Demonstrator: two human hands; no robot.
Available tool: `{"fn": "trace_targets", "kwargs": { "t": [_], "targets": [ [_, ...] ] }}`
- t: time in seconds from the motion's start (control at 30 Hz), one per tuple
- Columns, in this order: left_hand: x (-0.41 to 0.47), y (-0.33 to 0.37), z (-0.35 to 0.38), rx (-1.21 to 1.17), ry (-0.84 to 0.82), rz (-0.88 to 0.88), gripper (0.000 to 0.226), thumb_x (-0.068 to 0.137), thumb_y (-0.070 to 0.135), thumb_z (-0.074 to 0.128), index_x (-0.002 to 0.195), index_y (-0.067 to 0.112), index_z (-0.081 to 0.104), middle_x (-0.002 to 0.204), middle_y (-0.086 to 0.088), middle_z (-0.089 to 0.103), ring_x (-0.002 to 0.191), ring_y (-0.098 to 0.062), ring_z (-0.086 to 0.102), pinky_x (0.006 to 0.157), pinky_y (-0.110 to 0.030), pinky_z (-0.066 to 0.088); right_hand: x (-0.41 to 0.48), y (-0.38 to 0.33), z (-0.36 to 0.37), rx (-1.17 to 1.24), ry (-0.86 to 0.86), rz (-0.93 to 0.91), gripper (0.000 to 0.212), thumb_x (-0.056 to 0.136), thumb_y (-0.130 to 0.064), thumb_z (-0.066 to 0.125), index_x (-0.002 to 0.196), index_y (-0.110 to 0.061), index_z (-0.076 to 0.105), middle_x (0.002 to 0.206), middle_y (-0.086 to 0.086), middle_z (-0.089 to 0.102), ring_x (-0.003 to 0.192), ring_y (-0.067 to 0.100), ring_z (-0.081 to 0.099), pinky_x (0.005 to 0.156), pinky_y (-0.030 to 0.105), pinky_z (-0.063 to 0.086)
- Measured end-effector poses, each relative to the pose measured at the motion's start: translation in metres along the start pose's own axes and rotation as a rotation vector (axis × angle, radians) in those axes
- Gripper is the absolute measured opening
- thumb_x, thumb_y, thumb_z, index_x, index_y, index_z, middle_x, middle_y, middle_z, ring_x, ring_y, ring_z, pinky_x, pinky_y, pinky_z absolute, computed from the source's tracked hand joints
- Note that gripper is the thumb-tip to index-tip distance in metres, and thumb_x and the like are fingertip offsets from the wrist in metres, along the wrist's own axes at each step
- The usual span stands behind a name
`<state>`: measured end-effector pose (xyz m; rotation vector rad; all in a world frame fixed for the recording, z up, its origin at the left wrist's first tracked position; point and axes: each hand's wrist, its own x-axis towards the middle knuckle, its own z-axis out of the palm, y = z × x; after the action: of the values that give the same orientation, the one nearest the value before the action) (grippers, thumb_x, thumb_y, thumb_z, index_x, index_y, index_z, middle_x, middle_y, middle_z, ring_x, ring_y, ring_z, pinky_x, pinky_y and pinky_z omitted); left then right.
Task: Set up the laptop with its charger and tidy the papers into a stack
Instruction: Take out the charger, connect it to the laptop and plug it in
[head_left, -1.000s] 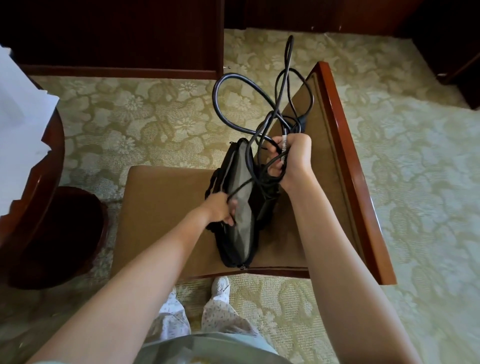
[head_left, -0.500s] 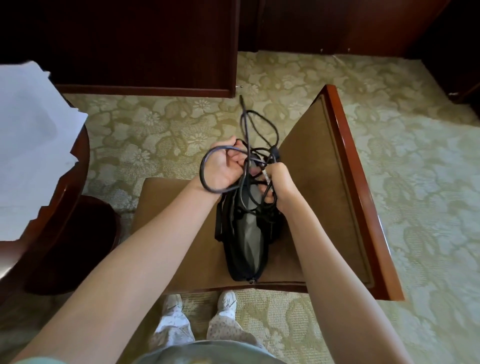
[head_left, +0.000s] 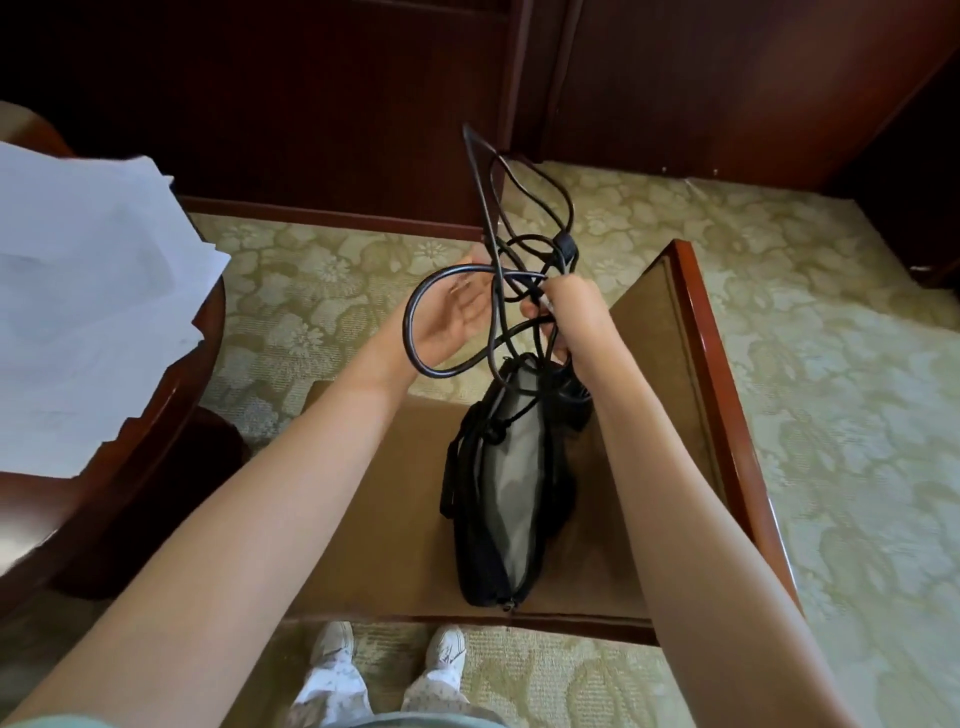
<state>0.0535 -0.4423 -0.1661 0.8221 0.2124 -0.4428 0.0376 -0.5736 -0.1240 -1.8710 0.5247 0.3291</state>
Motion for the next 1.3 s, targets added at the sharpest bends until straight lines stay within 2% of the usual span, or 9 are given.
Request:
{"fn": "trace_targets", "kwargs": {
  "t": [0.1, 0.23, 0.5, 0.73, 0.87, 1.0, 1.07, 1.17, 1.3],
  "targets": [
    [-0.001, 0.004, -0.029, 0.042, 0.094, 0.015, 0.026, 0.098, 0.020, 0.043, 0.080, 0.016, 0.061, 0.069, 0.006, 0.063, 0.059, -0.005, 0.065, 0.074, -0.024, 0.047, -0.003, -0.022, 0.018, -0.028, -0.004, 0.033, 0.026, 0.089, -0.010, 0.038, 0.064, -0.012, 0.048, 0.032, -0.007, 0.043, 0.022, 0.007, 0.030, 0.030, 0.012, 0.021],
    [-0.023, 0.017, -0.053, 0.140, 0.048, -0.001, 0.028, 0.095, 0.025, 0.048, 0.087, 0.017, 0.073, 0.090, -0.001, 0.057, 0.085, -0.016, 0.059, 0.075, -0.026, 0.045, -0.014, -0.040, 0.056, -0.048, -0.075, -0.066, 0.016, 0.086, -0.017, 0.038, 0.092, -0.010, 0.051, 0.076, 0.004, 0.048, 0.048, 0.014, 0.028, 0.044, 0.027, 0.022],
    [-0.083, 0.061, -0.105, 0.386, 0.135, 0.130, 0.027, 0.100, 0.031, 0.038, 0.115, 0.022, 0.059, 0.117, -0.001, 0.063, 0.114, -0.020, 0.055, 0.103, -0.040, 0.041, -0.043, -0.099, 0.144, -0.217, -0.253, -0.192, 0.034, 0.098, -0.010, 0.034, 0.065, -0.011, 0.038, 0.069, 0.003, 0.043, 0.052, 0.015, 0.033, 0.046, 0.025, 0.029],
    [-0.160, 0.107, -0.166, 0.505, 0.335, 0.204, 0.013, 0.095, 0.028, 0.048, 0.100, 0.025, 0.060, 0.102, 0.003, 0.064, 0.102, -0.016, 0.058, 0.107, -0.045, 0.035, -0.094, -0.125, 0.246, -0.092, -0.485, -0.167, 0.011, 0.098, -0.012, 0.035, 0.095, -0.007, 0.044, 0.070, 0.003, 0.046, 0.052, 0.015, 0.035, 0.043, 0.025, 0.029],
    [-0.206, 0.134, -0.212, 0.522, 0.401, 0.245, 0.018, 0.099, 0.024, 0.041, 0.107, 0.020, 0.056, 0.117, -0.004, 0.059, 0.110, -0.020, 0.055, 0.103, -0.040, 0.037, -0.123, -0.131, 0.306, 0.036, -0.632, -0.286, 0.027, 0.095, -0.008, 0.038, 0.069, -0.010, 0.045, 0.059, -0.001, 0.041, 0.041, 0.006, 0.038, 0.033, 0.014, 0.031],
    [-0.242, 0.155, -0.261, 0.644, 0.573, 0.275, 0.043, 0.084, 0.062, 0.048, 0.110, 0.028, 0.055, 0.132, 0.000, 0.052, 0.123, -0.019, 0.048, 0.104, -0.038, 0.036, -0.145, -0.143, 0.364, -0.170, -0.652, -0.340, 0.031, 0.087, -0.003, 0.035, 0.058, -0.011, 0.042, 0.034, -0.003, 0.038, 0.025, 0.010, 0.028, 0.031, 0.018, 0.021],
    [-0.253, 0.165, -0.286, 0.713, 0.699, 0.308, 0.045, 0.076, 0.067, 0.055, 0.103, 0.031, 0.059, 0.120, 0.000, 0.058, 0.116, -0.016, 0.053, 0.098, -0.035, 0.038, -0.156, -0.149, 0.389, -0.197, -0.656, -0.345, 0.030, 0.084, -0.003, 0.036, 0.056, -0.011, 0.043, 0.028, -0.007, 0.036, 0.023, 0.009, 0.025, 0.032, 0.015, 0.019],
    [-0.271, 0.180, -0.315, 0.761, 0.773, 0.383, 0.012, 0.094, 0.020, 0.052, 0.082, 0.021, 0.057, 0.081, -0.001, 0.060, 0.075, -0.006, 0.061, 0.075, -0.025, 0.043, -0.168, -0.154, 0.422, -0.248, -0.622, -0.386, 0.029, 0.080, 0.000, 0.039, 0.054, -0.010, 0.046, 0.040, -0.002, 0.041, 0.039, 0.013, 0.031, 0.042, 0.022, 0.023],
    [-0.303, 0.191, -0.334, 0.696, 0.673, 0.463, 0.021, 0.096, 0.019, 0.048, 0.079, 0.014, 0.057, 0.048, 0.010, 0.042, 0.037, -0.003, 0.036, 0.045, -0.017, 0.026, -0.177, -0.151, 0.461, -0.249, -0.566, -0.456, 0.012, 0.072, -0.004, 0.045, 0.066, -0.006, 0.055, 0.057, 0.004, 0.048, 0.051, 0.018, 0.037, 0.047, 0.027, 0.026]
  ]
}}
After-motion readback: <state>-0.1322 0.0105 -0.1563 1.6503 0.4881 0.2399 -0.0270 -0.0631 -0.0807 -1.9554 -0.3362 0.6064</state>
